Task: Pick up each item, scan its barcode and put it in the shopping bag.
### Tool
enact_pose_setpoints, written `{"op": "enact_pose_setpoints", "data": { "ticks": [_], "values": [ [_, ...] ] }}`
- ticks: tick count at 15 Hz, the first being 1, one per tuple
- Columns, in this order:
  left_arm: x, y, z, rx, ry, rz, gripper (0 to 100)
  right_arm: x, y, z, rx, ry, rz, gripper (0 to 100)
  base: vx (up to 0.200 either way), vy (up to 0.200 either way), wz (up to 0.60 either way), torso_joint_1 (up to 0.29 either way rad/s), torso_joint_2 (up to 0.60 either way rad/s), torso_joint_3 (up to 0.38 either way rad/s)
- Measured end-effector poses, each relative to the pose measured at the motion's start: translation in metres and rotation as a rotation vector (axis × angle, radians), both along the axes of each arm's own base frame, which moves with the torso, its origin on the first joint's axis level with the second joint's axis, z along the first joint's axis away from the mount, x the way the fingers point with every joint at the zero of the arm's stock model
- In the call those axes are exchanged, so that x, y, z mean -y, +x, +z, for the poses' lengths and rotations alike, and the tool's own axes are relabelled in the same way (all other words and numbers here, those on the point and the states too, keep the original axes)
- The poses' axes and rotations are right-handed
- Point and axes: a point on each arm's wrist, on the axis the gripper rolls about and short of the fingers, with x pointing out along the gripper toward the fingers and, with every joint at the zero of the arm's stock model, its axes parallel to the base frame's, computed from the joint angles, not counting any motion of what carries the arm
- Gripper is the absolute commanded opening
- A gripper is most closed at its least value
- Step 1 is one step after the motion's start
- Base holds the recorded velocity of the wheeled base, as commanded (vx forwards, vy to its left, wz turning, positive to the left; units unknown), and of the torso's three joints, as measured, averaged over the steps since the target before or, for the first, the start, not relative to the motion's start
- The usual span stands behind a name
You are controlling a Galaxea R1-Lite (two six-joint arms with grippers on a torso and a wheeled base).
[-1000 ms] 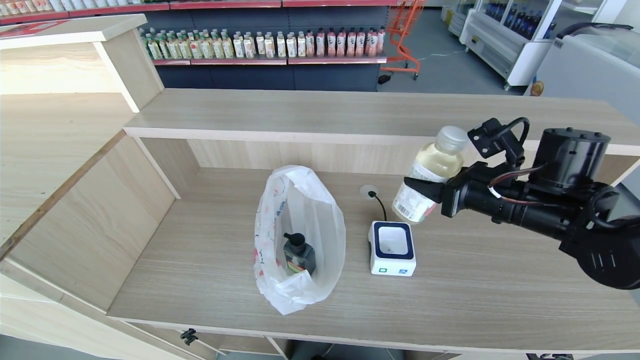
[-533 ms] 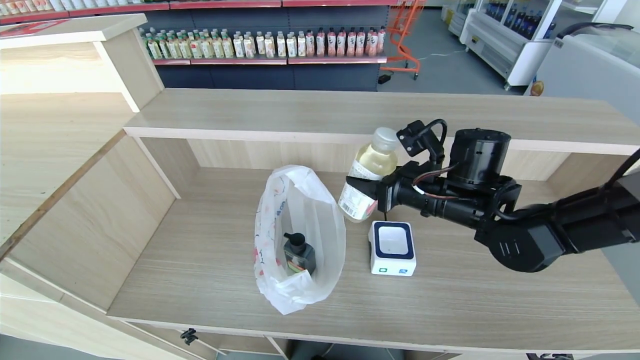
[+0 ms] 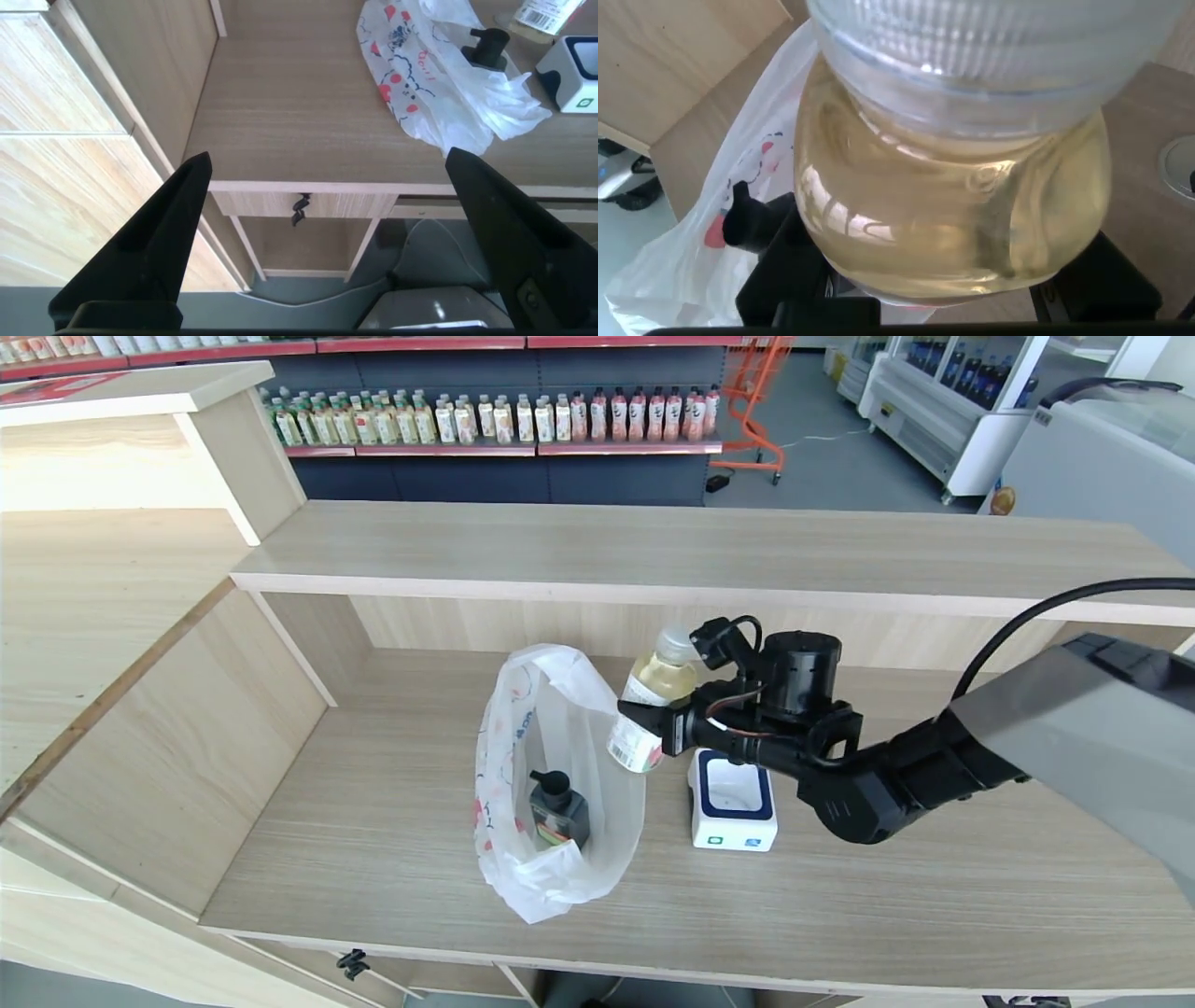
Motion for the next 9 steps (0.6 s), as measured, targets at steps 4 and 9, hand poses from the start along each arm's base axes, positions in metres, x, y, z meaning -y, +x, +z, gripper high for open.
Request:
{"op": "enact_pose_setpoints", "data": {
  "ticks": [4,9],
  "values": [
    [0.000,0.000,0.000,0.000,0.000,0.000,100,-0.030,0.029,-0.021,0.087,-0.030,0.032,0,0.000,0.000,0.00,0.000,0.00,0.000],
    [0.000,0.000,0.000,0.000,0.000,0.000,100,-0.067,0.055,-0.055,0.179,-0.089,0.073,0,0.000,0.000,0.00,0.000,0.00,0.000]
  ]
}}
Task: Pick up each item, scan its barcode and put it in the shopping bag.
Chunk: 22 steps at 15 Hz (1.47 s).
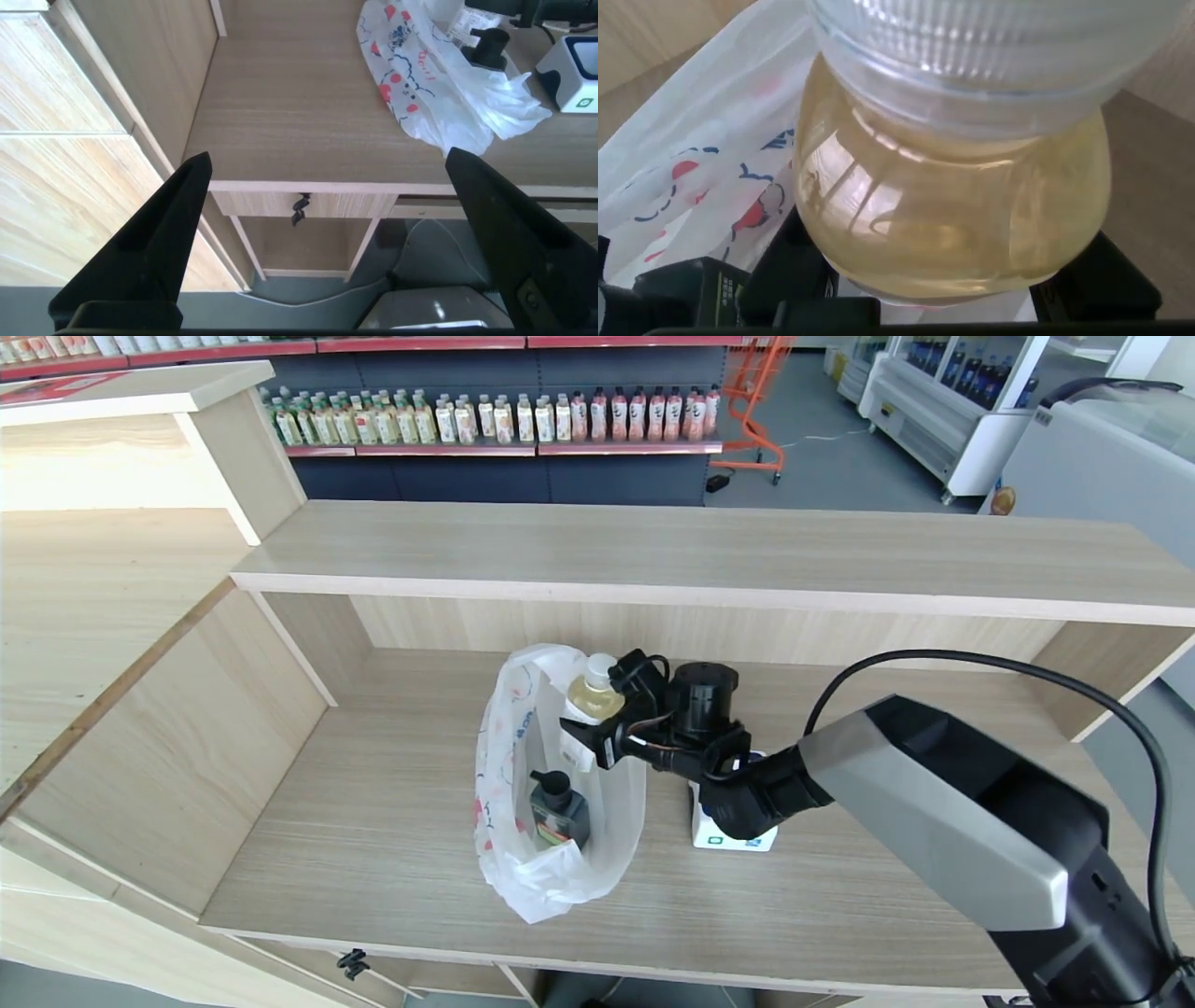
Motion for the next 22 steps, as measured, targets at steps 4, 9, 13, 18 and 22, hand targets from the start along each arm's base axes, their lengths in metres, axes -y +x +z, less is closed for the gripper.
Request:
{"op": "enact_pose_setpoints", "data": {
  "ticks": [4,9,13,18,22],
  "values": [
    [0.000,0.000,0.000,0.000,0.000,0.000,100,-0.022,0.007,-0.012,0.016,0.006,0.027,0,0.000,0.000,0.00,0.000,0.00,0.000],
    [0.000,0.000,0.000,0.000,0.000,0.000,100,-0.027,0.010,-0.027,0.017,-0.009,0.031,100,0.000,0.000,0.00,0.000,0.00,0.000],
    [0.000,0.000,0.000,0.000,0.000,0.000,100,-0.026,0.009,-0.023,0.006,0.001,0.032,100,0.000,0.000,0.00,0.000,0.00,0.000],
    [0.000,0.000,0.000,0.000,0.000,0.000,100,-0.004,-0.008,0.015,-0.185,0.100,0.066,100,0.000,0.000,0.00,0.000,0.00,0.000],
    [0.000,0.000,0.000,0.000,0.000,0.000,100,0.038,-0.046,0.054,-0.384,0.143,0.028,100,0.000,0.000,0.00,0.000,0.00,0.000]
  ]
}}
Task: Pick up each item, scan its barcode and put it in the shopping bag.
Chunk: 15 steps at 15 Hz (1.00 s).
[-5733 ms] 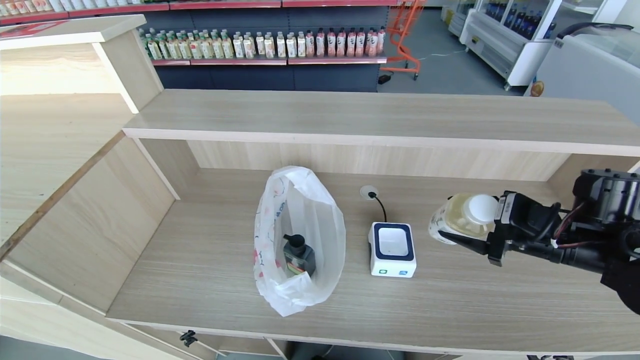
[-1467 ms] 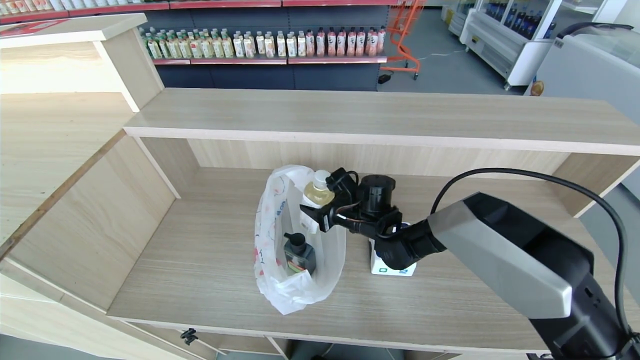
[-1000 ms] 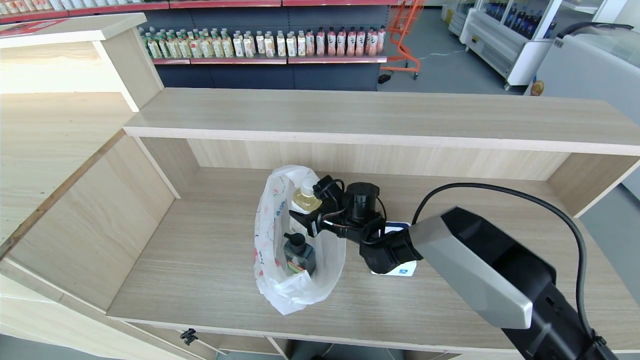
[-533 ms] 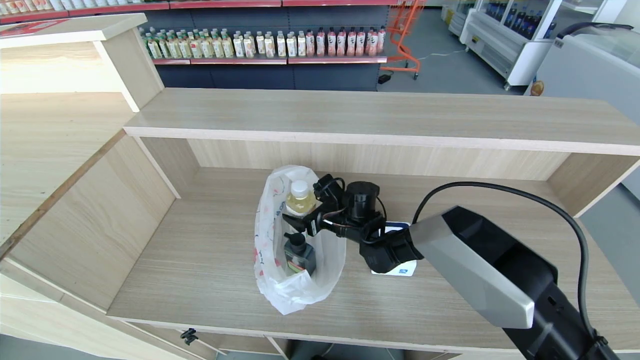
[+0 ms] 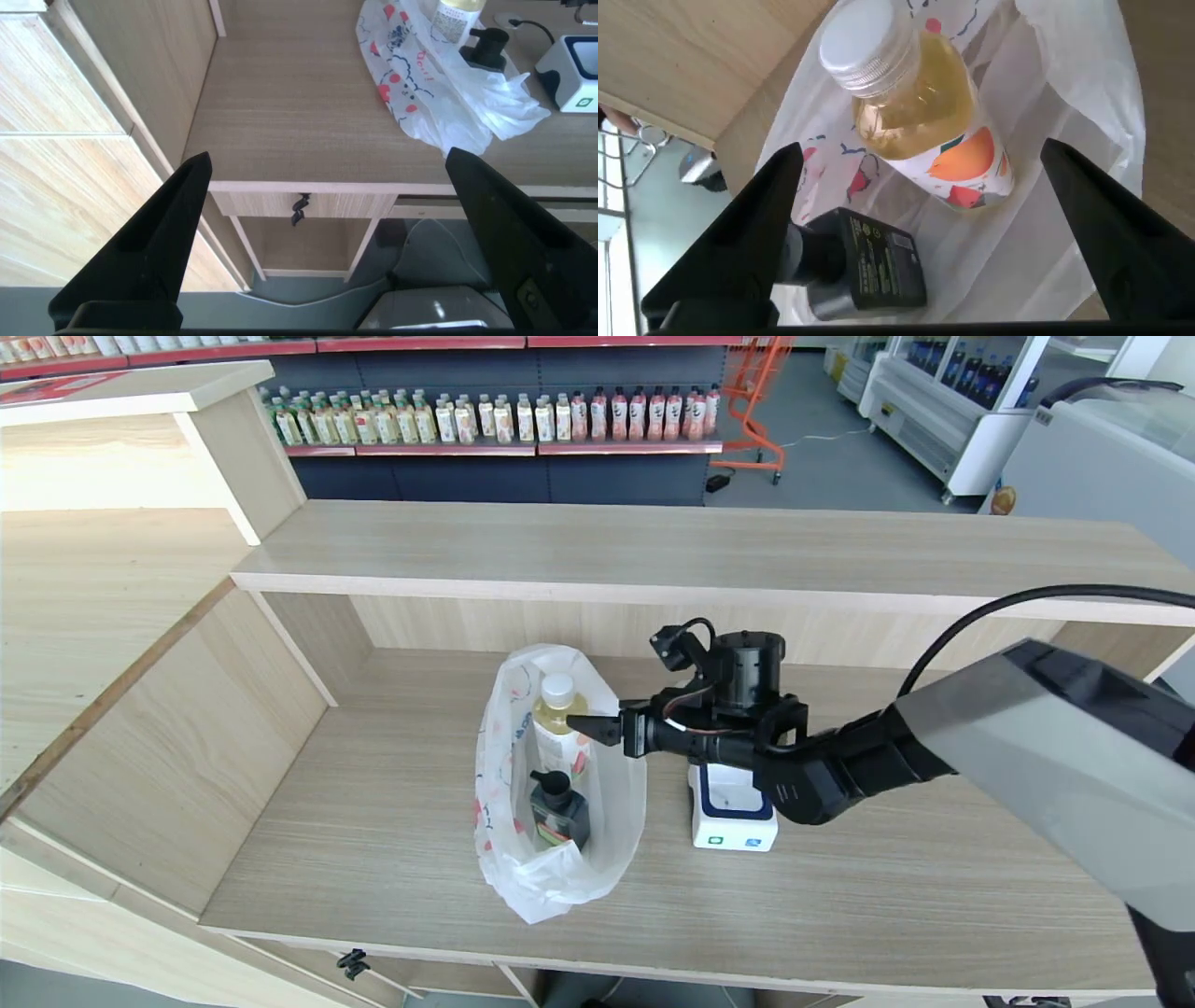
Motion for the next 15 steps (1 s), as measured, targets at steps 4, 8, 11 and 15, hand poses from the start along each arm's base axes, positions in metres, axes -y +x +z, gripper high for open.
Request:
{"op": "enact_pose_setpoints", "data": {
  "ticks": [4,8,11,15],
  "values": [
    [0.000,0.000,0.000,0.000,0.000,0.000,100,0.063,-0.062,0.060,-0.081,0.076,-0.060,100,0.000,0.000,0.00,0.000,0.00,0.000],
    [0.000,0.000,0.000,0.000,0.000,0.000,100,0.137,-0.157,0.072,-0.057,0.030,-0.119,100,0.000,0.000,0.00,0.000,0.00,0.000],
    [0.000,0.000,0.000,0.000,0.000,0.000,100,0.193,-0.243,0.049,0.020,-0.089,-0.264,100,0.000,0.000,0.00,0.000,0.00,0.000],
    [0.000,0.000,0.000,0.000,0.000,0.000,100,0.235,-0.346,0.013,0.120,-0.202,-0.538,100,0.000,0.000,0.00,0.000,0.00,0.000]
  ]
}}
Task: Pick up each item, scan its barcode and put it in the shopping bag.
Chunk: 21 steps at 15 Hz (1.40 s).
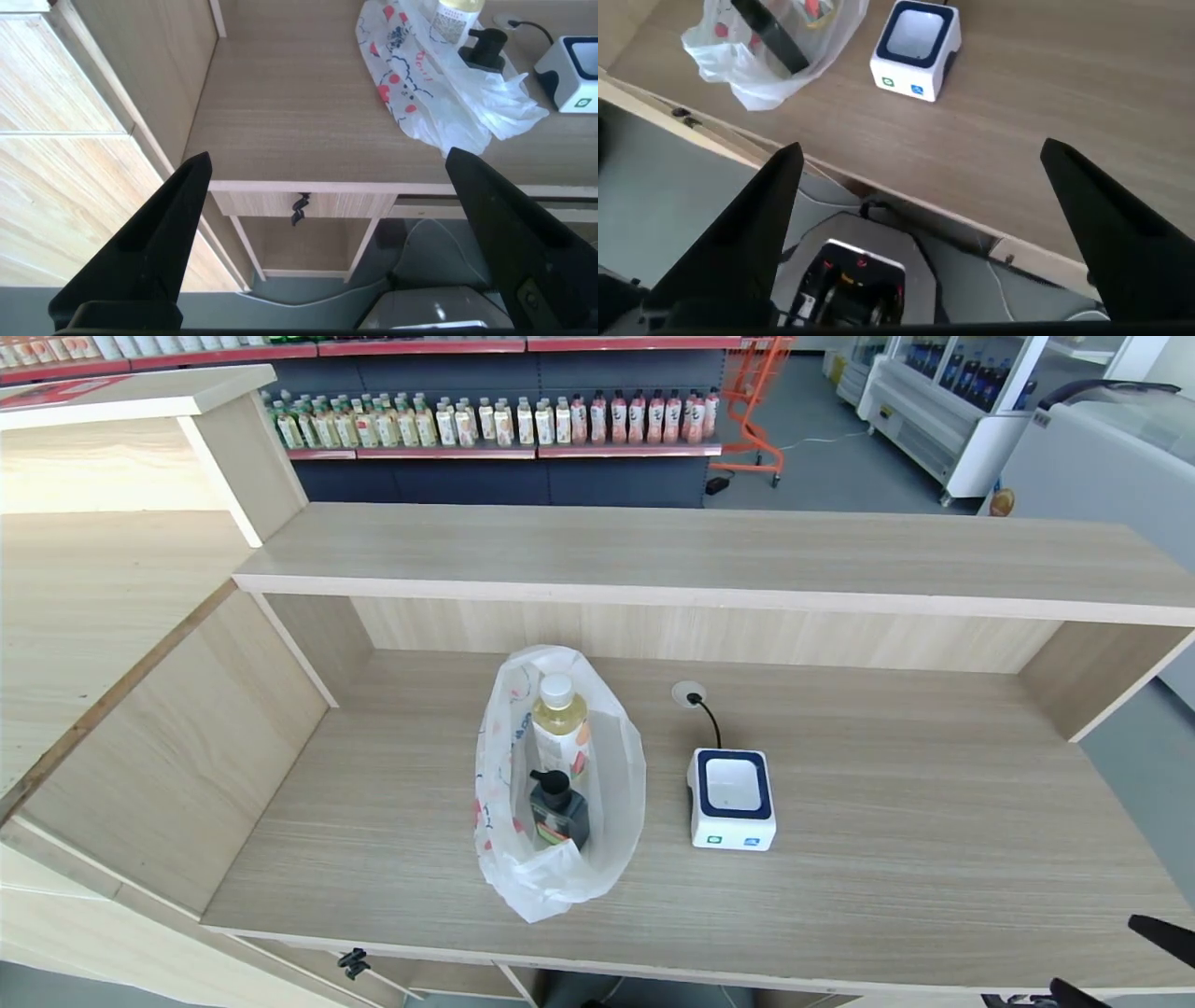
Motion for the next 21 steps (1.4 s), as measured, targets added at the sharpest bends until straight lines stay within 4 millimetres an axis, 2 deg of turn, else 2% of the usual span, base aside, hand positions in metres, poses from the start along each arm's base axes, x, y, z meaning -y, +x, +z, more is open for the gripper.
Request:
{"op": "enact_pose_setpoints", "data": {
  "ticks": [2,4,9,10,21],
  "values": [
    [0.000,0.000,0.000,0.000,0.000,0.000,100,0.008,-0.034,-0.021,0.090,-0.022,-0.162,100,0.000,0.000,0.00,0.000,0.00,0.000],
    [0.000,0.000,0.000,0.000,0.000,0.000,100,0.012,-0.052,-0.044,0.110,-0.019,-0.376,100,0.000,0.000,0.00,0.000,0.00,0.000],
    [0.000,0.000,0.000,0.000,0.000,0.000,100,0.012,-0.062,-0.054,0.200,0.034,-0.415,100,0.000,0.000,0.00,0.000,0.00,0.000],
    [0.000,0.000,0.000,0.000,0.000,0.000,100,0.012,-0.063,-0.055,0.206,0.035,-0.419,0,0.000,0.000,0.00,0.000,0.00,0.000],
    [0.000,0.000,0.000,0.000,0.000,0.000,100,0.012,-0.064,-0.055,0.214,0.050,-0.421,0,0.000,0.000,0.00,0.000,0.00,0.000]
  ]
}}
